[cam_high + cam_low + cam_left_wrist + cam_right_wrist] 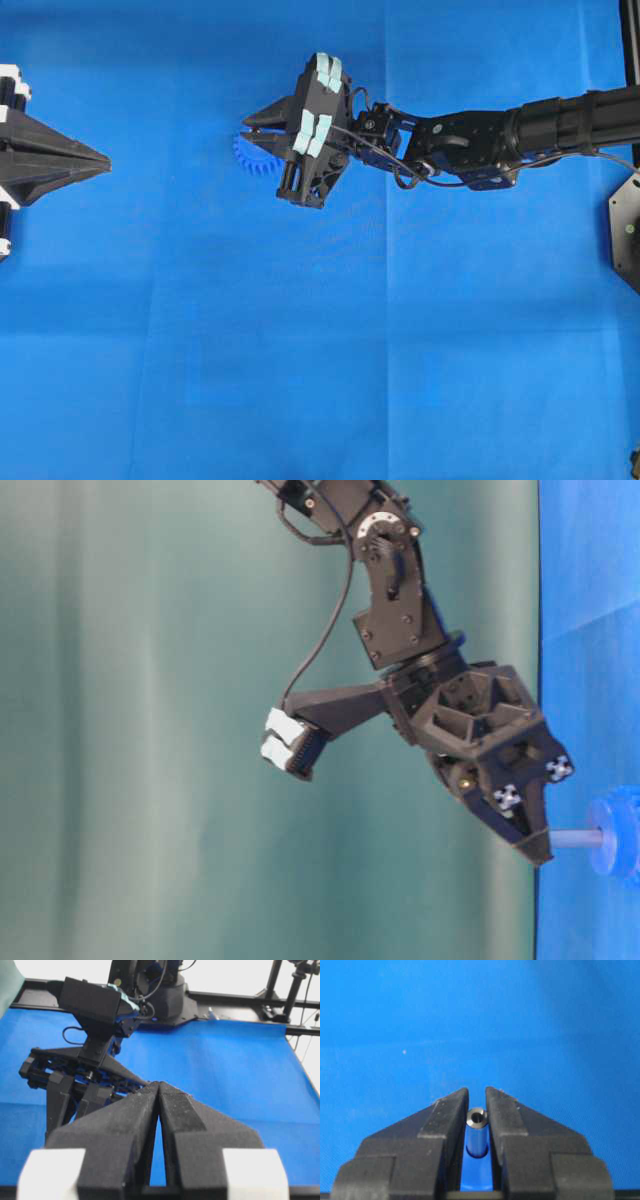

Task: Insert the shaft placed at a random location into the center hole of the small gear at another random location.
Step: 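Lower the shaft into the gear's center hole with the right gripper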

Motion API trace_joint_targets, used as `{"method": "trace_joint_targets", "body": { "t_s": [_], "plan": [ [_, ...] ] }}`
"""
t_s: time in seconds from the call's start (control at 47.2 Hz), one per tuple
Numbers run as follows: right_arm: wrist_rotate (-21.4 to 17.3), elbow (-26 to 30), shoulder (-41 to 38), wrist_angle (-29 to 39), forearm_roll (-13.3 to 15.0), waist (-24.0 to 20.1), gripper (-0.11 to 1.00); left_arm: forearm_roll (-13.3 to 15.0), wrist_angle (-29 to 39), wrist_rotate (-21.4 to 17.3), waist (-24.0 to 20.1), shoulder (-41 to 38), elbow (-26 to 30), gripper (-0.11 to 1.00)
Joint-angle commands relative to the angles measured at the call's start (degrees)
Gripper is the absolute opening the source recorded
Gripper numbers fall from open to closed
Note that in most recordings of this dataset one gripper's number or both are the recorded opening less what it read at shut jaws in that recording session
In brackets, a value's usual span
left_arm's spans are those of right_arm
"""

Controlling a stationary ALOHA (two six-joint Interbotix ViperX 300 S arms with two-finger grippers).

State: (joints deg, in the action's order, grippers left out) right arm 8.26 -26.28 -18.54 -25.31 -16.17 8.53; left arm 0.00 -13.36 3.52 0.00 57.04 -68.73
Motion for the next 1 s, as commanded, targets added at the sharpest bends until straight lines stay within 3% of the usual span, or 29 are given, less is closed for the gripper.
{"method": "trace_joint_targets", "body": {
  "t_s": [0.0, 0.975],
  "plan": [
    [-0.09, 0.53, 0.79, -0.97, -0.18, -0.18, 0.02, 0.0, -0.26, 0.0, -0.18, -0.26, 0.62, 0.0],
    [-0.18, 0.44, -2.46, -0.7, -0.97, -0.18, 0.04, 0.0, -0.26, 0.0, -0.18, -0.26, 0.62, 0.0]
  ]
}}
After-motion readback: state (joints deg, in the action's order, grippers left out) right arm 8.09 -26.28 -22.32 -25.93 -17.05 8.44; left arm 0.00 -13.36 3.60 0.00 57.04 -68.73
